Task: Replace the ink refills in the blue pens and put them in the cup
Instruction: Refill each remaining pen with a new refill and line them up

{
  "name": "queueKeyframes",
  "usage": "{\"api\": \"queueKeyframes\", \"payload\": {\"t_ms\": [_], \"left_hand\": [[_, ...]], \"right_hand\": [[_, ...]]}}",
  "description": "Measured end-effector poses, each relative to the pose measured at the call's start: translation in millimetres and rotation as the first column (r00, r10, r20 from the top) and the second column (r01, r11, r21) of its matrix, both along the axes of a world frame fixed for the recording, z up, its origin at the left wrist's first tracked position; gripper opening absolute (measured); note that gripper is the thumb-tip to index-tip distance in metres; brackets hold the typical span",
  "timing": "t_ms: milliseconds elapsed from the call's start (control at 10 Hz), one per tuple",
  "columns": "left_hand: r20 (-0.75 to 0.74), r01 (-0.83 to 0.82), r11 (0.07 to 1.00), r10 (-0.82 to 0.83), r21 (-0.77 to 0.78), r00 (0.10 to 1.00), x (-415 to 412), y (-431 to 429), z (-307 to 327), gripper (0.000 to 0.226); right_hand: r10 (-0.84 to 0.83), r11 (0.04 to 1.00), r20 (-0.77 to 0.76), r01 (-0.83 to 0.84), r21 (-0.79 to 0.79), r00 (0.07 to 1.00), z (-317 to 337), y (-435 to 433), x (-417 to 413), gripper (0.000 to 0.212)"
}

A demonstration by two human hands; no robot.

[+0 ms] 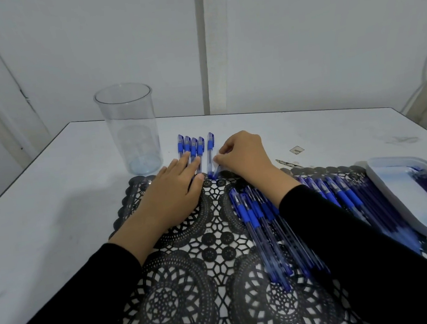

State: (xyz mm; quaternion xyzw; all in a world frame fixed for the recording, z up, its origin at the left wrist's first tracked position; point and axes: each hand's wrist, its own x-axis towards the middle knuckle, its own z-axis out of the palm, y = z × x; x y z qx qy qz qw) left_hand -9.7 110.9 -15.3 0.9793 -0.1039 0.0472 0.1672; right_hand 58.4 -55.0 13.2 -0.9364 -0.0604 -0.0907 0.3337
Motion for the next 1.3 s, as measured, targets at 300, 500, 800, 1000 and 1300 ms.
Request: {"api": "queueKeyframes", "payload": {"t_ms": [300,500,800,1000,1300], "left_hand": [[-0.006,-0.006,1.0,0.006,-0.013,1.0,-1,0,0,0.054],[-0.021,-0.01,1.0,0.01,-0.026,1.0,-2,-1,2,0.054],[0.182,0.057,0.917,0.017,-0.394,0.983,-15,-13,20,0.046],[0.121,0.154,0.497,-0.097,-0.854,0.988,-39,-52,39,0.029],[0.182,0.113,0.317,0.195,-0.941,0.964,-76,-46,60,0.019]], "right_hand": [[-0.067,0.998,-0.083,0.067,0.006,0.994,3,6,2,0.017],[-0.054,0.987,-0.096,0.068,0.147,0.994,8,-7,-9,0.014],[0.093,0.768,-0.094,-0.011,0.641,0.991,19,-28,-56,0.022],[0.187,0.65,-0.009,-0.117,0.751,0.982,32,-27,-108,0.024],[0.298,0.685,0.022,-0.23,0.691,0.954,42,-56,-150,0.02]]}}
